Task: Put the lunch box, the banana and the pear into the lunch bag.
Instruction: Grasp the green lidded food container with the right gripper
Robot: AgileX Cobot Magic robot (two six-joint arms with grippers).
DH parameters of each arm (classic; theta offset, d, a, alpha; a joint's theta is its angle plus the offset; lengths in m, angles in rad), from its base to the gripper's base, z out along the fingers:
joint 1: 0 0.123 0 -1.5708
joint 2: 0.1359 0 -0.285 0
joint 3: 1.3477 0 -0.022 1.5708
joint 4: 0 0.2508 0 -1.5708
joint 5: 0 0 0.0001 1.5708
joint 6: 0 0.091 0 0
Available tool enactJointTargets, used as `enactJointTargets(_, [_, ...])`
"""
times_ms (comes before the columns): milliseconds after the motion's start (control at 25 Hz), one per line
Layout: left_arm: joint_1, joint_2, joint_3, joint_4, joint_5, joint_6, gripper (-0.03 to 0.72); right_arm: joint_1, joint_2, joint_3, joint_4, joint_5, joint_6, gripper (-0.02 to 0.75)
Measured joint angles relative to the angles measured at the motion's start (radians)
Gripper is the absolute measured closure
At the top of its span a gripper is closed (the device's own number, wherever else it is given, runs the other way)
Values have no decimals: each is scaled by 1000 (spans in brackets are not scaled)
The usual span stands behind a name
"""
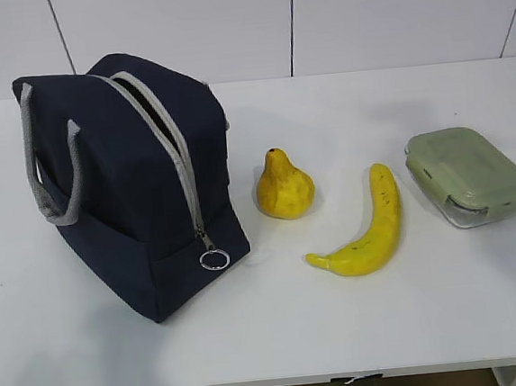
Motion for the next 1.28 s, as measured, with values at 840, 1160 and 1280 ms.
enactJointTargets(840, [0,0,0,0,0,0,449,-125,697,-510,208,289,-208,161])
enactJointTargets(1160, [0,0,0,0,0,0,449,-351,850,-511,603,311,-499,161])
enactJointTargets(1280, [0,0,0,0,0,0,449,-411,931,-511,794,322,-600,161])
